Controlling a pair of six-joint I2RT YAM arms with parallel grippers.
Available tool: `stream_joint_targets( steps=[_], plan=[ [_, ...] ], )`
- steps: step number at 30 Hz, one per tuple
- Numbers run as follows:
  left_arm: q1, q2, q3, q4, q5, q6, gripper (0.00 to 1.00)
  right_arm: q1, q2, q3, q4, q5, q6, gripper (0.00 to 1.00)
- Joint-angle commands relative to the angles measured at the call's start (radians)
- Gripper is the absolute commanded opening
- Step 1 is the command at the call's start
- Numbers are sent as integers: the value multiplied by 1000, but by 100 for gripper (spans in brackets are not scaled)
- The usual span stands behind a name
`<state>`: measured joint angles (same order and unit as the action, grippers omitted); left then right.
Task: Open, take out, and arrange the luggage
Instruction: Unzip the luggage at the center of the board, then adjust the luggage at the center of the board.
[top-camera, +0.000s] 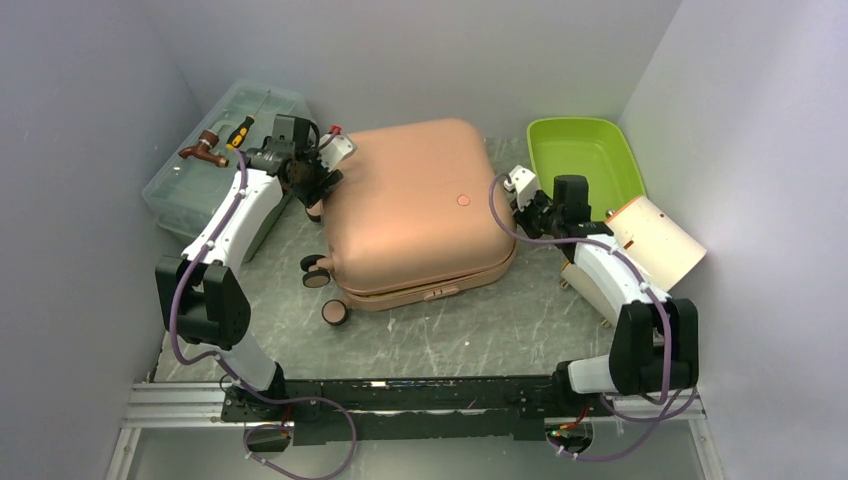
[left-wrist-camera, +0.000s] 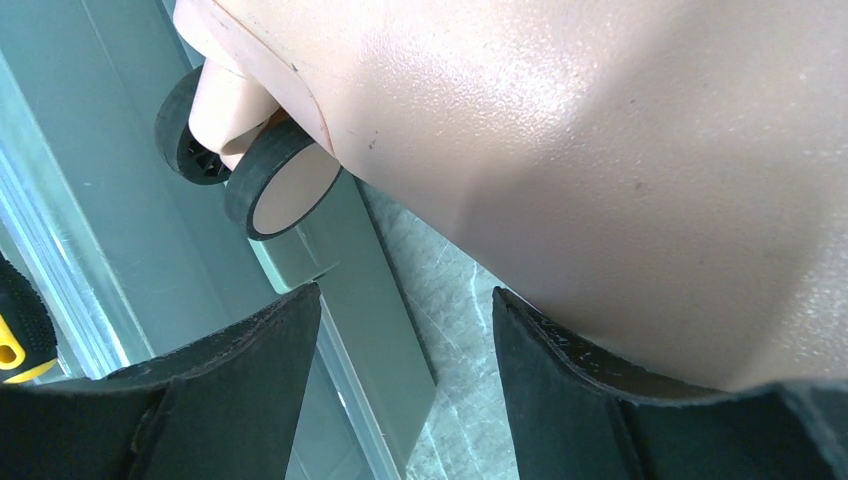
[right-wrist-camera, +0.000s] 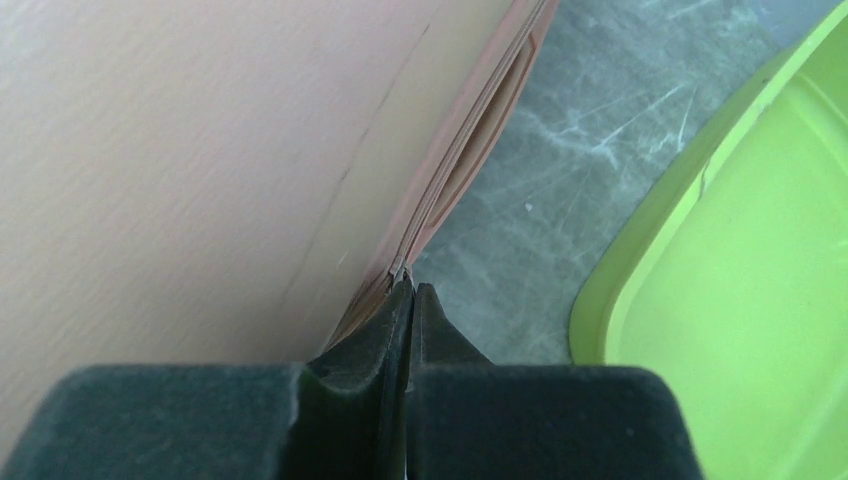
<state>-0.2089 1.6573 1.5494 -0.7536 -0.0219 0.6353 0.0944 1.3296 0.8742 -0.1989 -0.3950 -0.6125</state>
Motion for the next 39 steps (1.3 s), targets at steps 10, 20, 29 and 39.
stream_joint_targets(
  steps=[10, 20, 29, 39],
  plan=[
    [-92, 23, 4, 5, 198, -42, 70, -7, 328, 284, 317, -129, 87, 0],
    [-93, 12, -10, 2, 248, -40, 70, 2, 695, 701, 289, -281, 186, 0],
    [-98, 10, -84, 38, 293, -20, 71, 31, 894, 947, 13, -525, 32, 0],
    [-130, 159, -56, 255, 336, 14, 71, 34, 715, 724, -391, -723, -468, 0]
  ],
)
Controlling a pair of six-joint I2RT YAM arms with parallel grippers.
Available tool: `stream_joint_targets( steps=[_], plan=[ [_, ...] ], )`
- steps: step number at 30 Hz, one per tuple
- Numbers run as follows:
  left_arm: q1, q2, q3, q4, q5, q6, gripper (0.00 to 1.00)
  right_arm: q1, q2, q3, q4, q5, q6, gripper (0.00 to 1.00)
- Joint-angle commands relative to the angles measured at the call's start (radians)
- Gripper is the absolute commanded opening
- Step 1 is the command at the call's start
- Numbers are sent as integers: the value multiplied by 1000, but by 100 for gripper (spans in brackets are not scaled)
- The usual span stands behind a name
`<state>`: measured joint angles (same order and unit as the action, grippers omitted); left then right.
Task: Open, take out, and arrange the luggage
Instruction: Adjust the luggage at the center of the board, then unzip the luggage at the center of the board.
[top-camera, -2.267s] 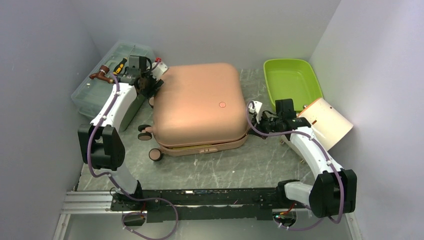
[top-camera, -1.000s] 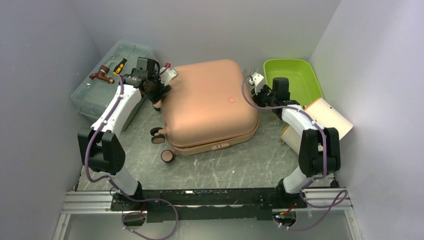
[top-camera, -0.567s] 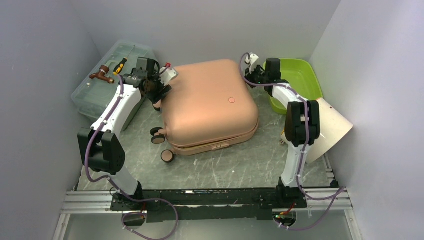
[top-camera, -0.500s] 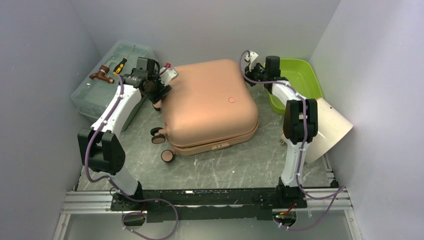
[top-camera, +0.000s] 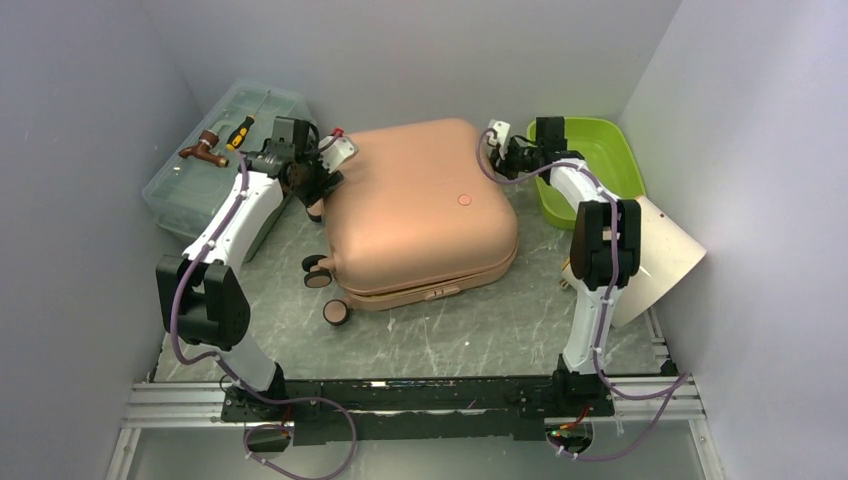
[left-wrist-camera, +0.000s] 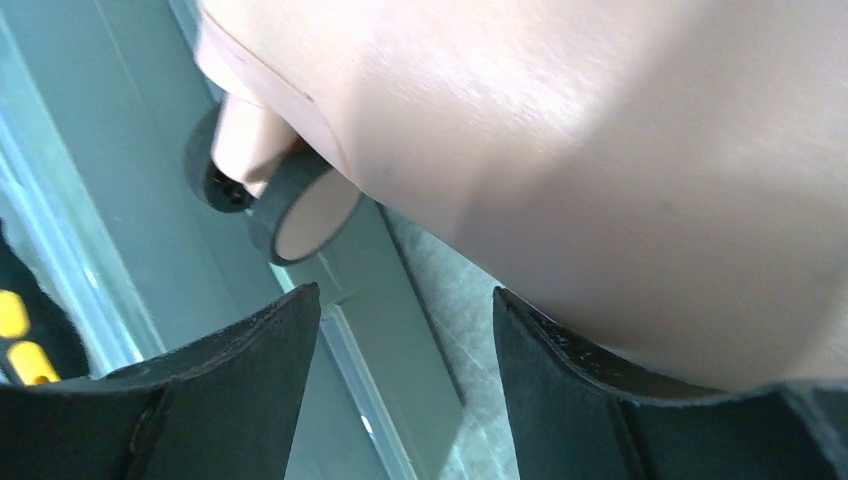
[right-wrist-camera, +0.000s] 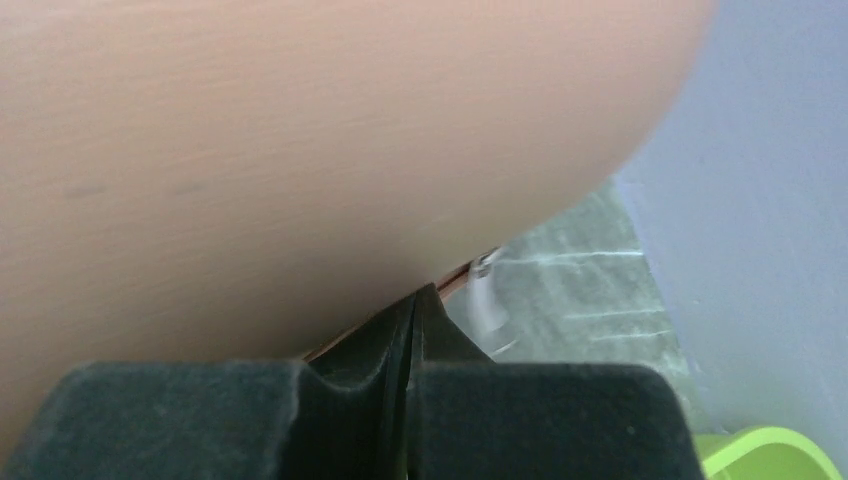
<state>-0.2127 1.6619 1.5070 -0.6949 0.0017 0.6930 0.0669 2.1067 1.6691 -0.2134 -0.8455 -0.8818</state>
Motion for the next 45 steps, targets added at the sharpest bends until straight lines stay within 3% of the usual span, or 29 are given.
stream_joint_targets(
  steps=[1, 8, 17, 24, 28, 31, 34, 40, 45],
  plan=[
    [-138, 177, -2, 202, 315, -31, 72, 64, -80, -97, -411, -289, -227, 0],
    [-181, 252, 73, 180, 408, 11, 75, 126, -277, -374, -434, -315, -300, 0],
    [-232, 179, 30, 33, 562, 111, 78, 267, -539, -622, -356, -323, -200, 0],
    [-246, 66, -79, -1, 583, 173, 80, 304, -713, -694, -301, -279, -63, 0],
    [-239, 11, -126, 24, 543, 168, 82, 277, -839, -713, -139, -86, 164, 0],
    [-232, -12, -133, 44, 516, 135, 83, 212, -936, -715, 5, 76, 285, 15],
    [-228, -19, -130, 47, 507, 115, 84, 105, -959, -675, 49, 97, 321, 34],
    [-227, -38, -128, 52, 511, 92, 87, 48, -925, -638, -68, 69, 173, 48],
    [-227, -41, -88, 84, 494, 25, 90, 48, -908, -751, 7, 123, 73, 51]
  ],
)
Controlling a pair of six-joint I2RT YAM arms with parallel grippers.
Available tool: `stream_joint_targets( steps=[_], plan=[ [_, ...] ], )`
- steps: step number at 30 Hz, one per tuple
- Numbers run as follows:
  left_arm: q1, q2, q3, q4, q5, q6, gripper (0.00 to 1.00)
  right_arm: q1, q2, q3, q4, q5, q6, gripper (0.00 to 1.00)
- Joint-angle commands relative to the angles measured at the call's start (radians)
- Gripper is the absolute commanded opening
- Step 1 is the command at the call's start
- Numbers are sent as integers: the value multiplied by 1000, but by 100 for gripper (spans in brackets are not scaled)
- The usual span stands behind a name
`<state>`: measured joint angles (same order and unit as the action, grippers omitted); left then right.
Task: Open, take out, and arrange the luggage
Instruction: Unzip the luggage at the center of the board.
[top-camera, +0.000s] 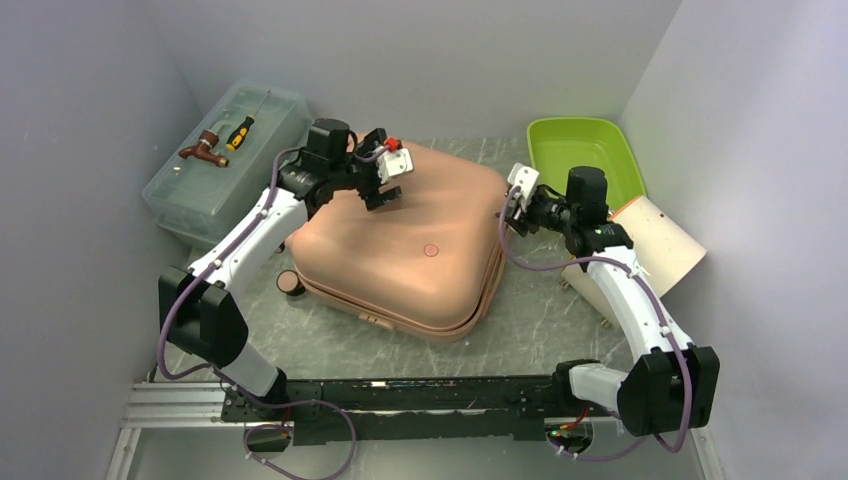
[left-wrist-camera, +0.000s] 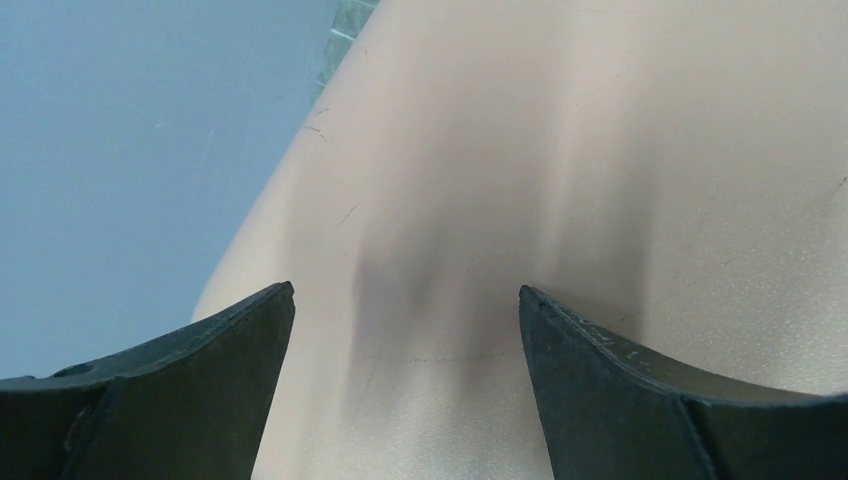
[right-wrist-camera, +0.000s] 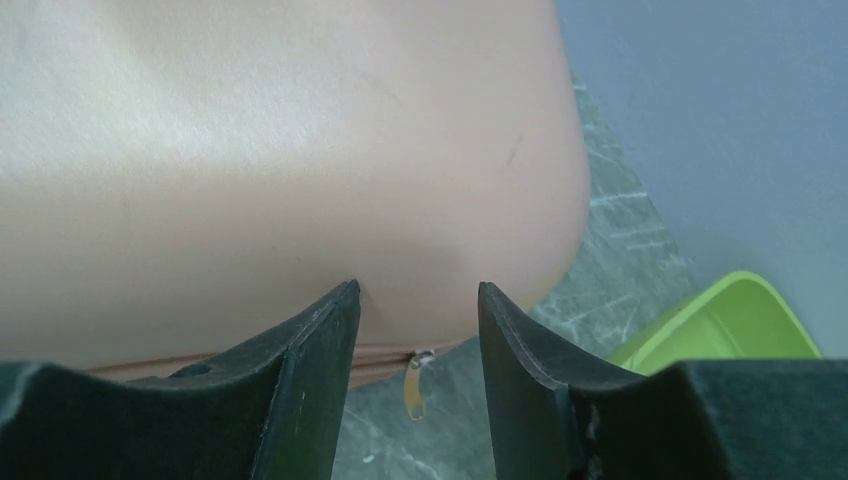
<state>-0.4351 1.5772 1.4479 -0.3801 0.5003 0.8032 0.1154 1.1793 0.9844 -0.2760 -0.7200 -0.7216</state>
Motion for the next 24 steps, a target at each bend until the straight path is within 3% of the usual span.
stream_joint_targets(
  steps=[1, 9, 16, 24],
  plan=[
    [-5, 46, -18, -218, -18, -101, 91, 0, 26, -83, 93, 24, -85, 51],
    [-5, 60, 31, -111, -136, -253, 92, -3, 4, -201, 193, 158, -103, 51],
    [-5, 49, 34, -86, -126, -329, 92, -3, 57, -223, 178, 168, -109, 50],
    [-5, 28, 10, -77, -107, -339, 92, -5, 109, -238, 269, 279, -68, 49]
  ],
)
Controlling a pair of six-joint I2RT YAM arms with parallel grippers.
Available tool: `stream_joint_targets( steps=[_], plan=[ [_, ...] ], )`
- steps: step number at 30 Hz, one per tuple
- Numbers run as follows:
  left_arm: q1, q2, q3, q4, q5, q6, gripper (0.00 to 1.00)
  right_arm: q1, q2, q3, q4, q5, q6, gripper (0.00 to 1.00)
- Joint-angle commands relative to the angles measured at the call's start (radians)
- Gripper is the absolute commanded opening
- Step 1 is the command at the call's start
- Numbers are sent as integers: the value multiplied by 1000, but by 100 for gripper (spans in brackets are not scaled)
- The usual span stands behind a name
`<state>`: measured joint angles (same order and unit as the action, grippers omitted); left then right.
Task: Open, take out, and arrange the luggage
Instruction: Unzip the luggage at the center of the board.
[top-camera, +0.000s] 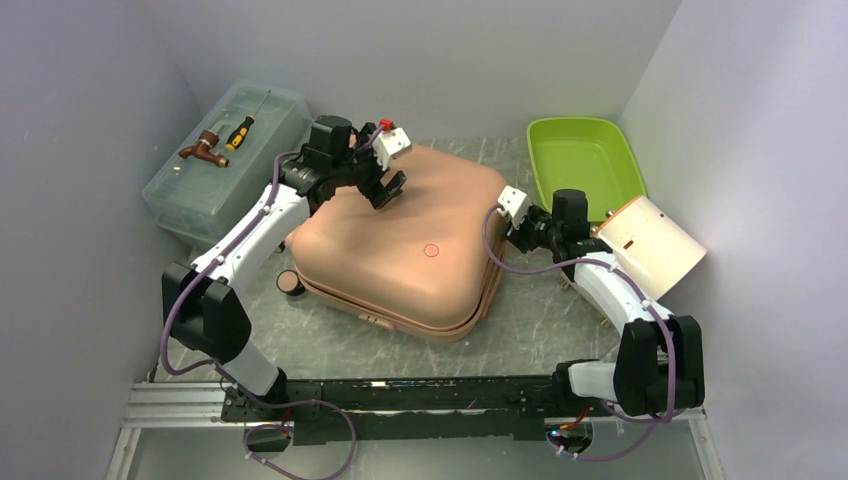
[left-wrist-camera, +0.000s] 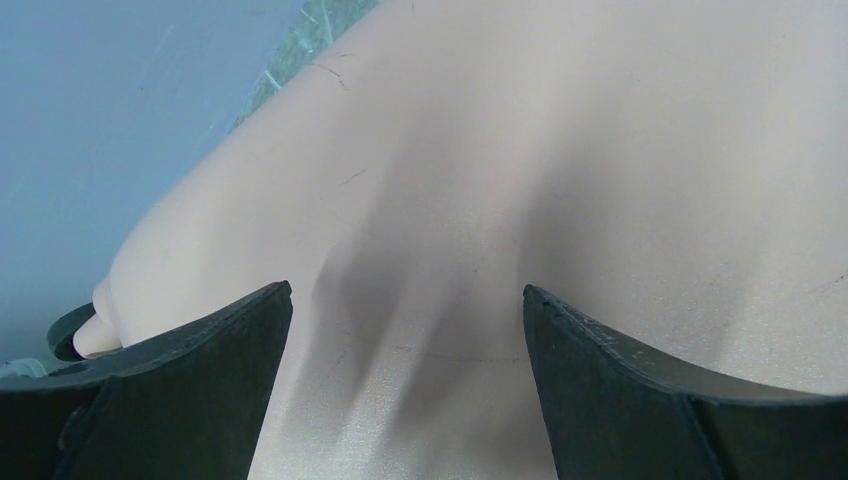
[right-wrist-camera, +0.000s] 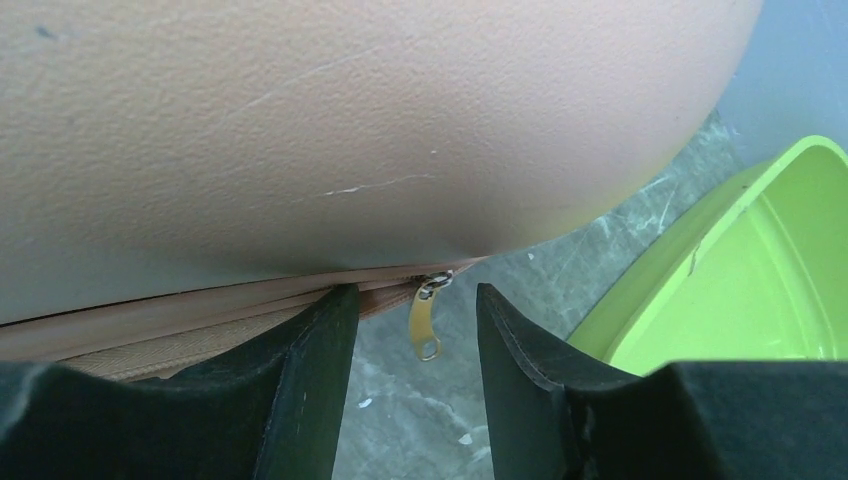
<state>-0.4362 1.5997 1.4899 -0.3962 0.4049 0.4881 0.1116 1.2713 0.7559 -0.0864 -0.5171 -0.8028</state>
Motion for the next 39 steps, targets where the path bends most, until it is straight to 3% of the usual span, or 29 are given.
stream_joint_targets(
  steps=[1, 13, 22, 39],
  plan=[
    [-4, 4, -34, -59, -10, -25, 92, -1, 19, -11, 81, 81, 11, 49],
    [-4, -19, -49, -53, -7, -33, 92, -20, 16, -11, 29, 96, -12, 46],
    [-4, -29, -58, -46, -2, -42, 92, -54, -17, -31, 44, 78, 6, 53],
    [-4, -32, -68, -36, 3, -57, 93, -81, 26, -21, 36, -14, 51, 54]
  ],
)
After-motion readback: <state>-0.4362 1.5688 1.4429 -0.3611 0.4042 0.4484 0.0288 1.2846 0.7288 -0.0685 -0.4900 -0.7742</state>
